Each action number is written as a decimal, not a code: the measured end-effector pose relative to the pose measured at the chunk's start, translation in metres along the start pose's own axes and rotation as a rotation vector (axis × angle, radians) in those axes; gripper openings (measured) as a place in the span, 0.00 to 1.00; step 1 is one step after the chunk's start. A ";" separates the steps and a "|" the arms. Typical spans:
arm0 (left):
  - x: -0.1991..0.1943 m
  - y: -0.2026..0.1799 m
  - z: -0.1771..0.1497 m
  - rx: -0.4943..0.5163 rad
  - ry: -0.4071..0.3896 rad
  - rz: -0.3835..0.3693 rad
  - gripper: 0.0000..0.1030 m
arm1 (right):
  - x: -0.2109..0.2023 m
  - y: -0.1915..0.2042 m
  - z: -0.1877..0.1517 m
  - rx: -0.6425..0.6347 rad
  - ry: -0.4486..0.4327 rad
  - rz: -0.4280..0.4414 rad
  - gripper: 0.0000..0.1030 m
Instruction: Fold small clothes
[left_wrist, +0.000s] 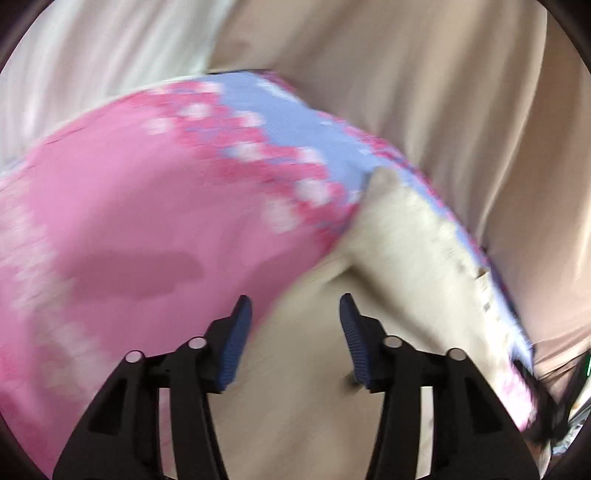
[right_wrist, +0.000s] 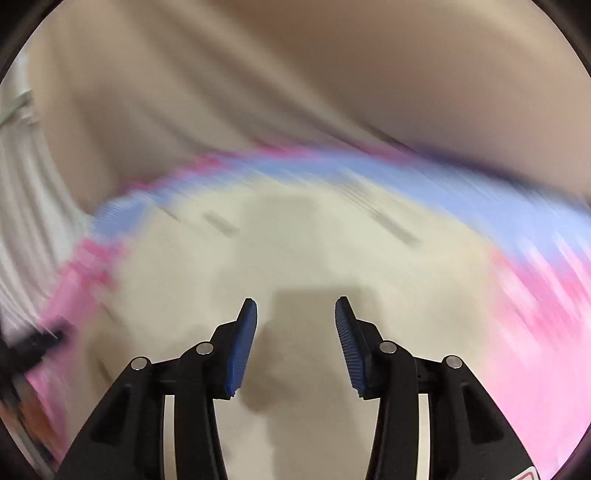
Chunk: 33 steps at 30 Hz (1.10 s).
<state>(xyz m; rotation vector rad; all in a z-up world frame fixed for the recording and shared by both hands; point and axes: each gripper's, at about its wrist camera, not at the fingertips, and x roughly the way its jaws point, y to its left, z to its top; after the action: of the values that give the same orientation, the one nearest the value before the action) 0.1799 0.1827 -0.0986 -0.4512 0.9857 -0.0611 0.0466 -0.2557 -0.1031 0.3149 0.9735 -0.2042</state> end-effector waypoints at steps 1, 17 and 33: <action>-0.005 0.009 -0.006 0.000 0.011 0.015 0.48 | -0.011 -0.022 -0.023 0.031 0.048 -0.031 0.43; -0.027 0.042 -0.095 -0.097 0.201 0.100 0.08 | -0.035 -0.040 -0.168 0.237 0.230 0.199 0.11; -0.111 0.001 -0.205 -0.130 0.326 -0.007 0.04 | -0.136 -0.136 -0.154 -0.013 0.237 0.136 0.08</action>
<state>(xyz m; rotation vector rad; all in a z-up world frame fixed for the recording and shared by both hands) -0.0492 0.1419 -0.1072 -0.5756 1.3137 -0.0786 -0.1891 -0.3247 -0.0928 0.3983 1.1818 -0.0364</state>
